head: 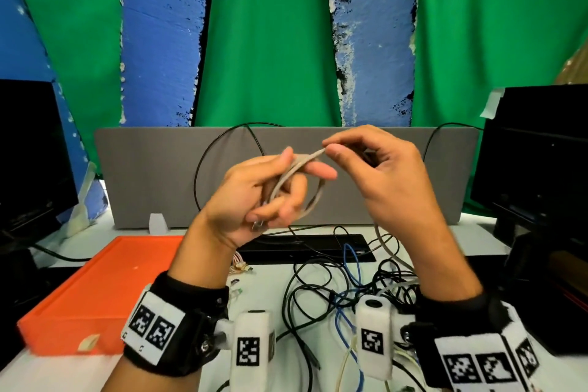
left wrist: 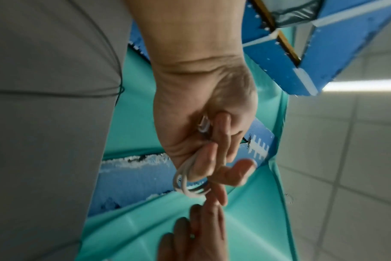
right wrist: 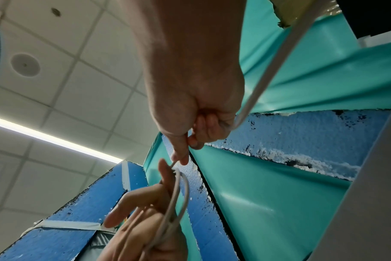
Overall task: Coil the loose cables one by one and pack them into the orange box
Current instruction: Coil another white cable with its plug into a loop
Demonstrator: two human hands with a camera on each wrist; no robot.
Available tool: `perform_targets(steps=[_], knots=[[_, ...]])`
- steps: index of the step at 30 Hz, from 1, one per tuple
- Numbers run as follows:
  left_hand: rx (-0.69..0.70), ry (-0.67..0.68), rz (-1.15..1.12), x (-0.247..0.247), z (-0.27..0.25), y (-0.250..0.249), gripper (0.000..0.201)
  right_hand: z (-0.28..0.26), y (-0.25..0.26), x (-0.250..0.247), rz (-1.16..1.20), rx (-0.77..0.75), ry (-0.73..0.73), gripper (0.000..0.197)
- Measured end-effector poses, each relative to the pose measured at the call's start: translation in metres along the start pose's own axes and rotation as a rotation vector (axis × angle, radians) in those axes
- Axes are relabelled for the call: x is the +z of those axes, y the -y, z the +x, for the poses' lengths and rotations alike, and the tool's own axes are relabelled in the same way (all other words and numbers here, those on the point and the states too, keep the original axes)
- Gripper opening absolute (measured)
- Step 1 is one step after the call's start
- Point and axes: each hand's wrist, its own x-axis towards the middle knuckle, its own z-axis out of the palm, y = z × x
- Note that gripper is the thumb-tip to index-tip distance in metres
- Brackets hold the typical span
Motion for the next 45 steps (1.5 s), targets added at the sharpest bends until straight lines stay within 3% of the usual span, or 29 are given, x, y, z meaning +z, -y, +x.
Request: perform_targets(steps=[5, 9, 13, 16, 19, 22, 24, 25, 27, 31, 35, 38, 41, 45], knots=[[0.062, 0.018, -0.335, 0.010, 0.003, -0.001, 0.034, 0.002, -0.006, 0.003, 0.018, 0.097, -0.009, 0.012], [0.183, 0.060, -0.610, 0.016, 0.007, -0.006, 0.025, 0.000, -0.019, 0.005, -0.161, 0.176, 0.117, 0.019], [0.336, -0.202, -0.586, 0.014, 0.010, -0.010, 0.048, -0.005, -0.020, 0.011, -0.452, 0.259, 0.362, 0.028], [0.388, -0.346, -0.315, 0.009, 0.009, -0.013, 0.048, -0.009, -0.012, 0.012, -0.516, 0.242, 0.574, 0.029], [0.347, -0.525, 0.337, 0.004, 0.010, -0.009, 0.034, -0.013, 0.003, 0.012, -0.502, 0.189, 0.696, 0.029], [0.192, -0.476, 0.962, 0.004, 0.012, 0.002, 0.026, -0.011, 0.012, 0.006, -0.440, 0.154, 0.612, 0.023], [0.040, -0.396, 1.170, 0.003, 0.010, 0.008, 0.026, -0.008, 0.009, -0.002, -0.364, 0.159, 0.489, 0.019], [-0.051, -0.314, 1.127, 0.004, 0.010, 0.010, 0.029, -0.007, 0.006, -0.006, -0.310, 0.166, 0.432, 0.020], [-0.161, -0.162, 0.833, 0.003, 0.006, 0.011, 0.036, -0.004, 0.000, -0.013, -0.194, 0.144, 0.323, 0.018], [-0.113, 0.005, 0.189, -0.001, -0.001, 0.008, 0.044, 0.001, -0.012, -0.015, -0.081, 0.080, 0.088, 0.007], [-0.047, 0.124, -0.119, 0.002, -0.001, 0.006, 0.046, 0.002, -0.017, -0.002, -0.043, 0.079, -0.026, 0.007], [0.048, 0.114, -0.306, 0.004, 0.000, 0.001, 0.037, 0.001, -0.025, 0.008, -0.092, 0.105, 0.023, 0.015], [0.166, 0.048, -0.427, 0.006, 0.002, -0.006, 0.031, -0.003, -0.036, 0.015, -0.189, 0.170, 0.161, 0.020], [0.317, -0.283, -0.432, 0.004, 0.007, -0.011, 0.046, -0.009, -0.037, 0.022, -0.312, 0.265, 0.432, 0.029]])
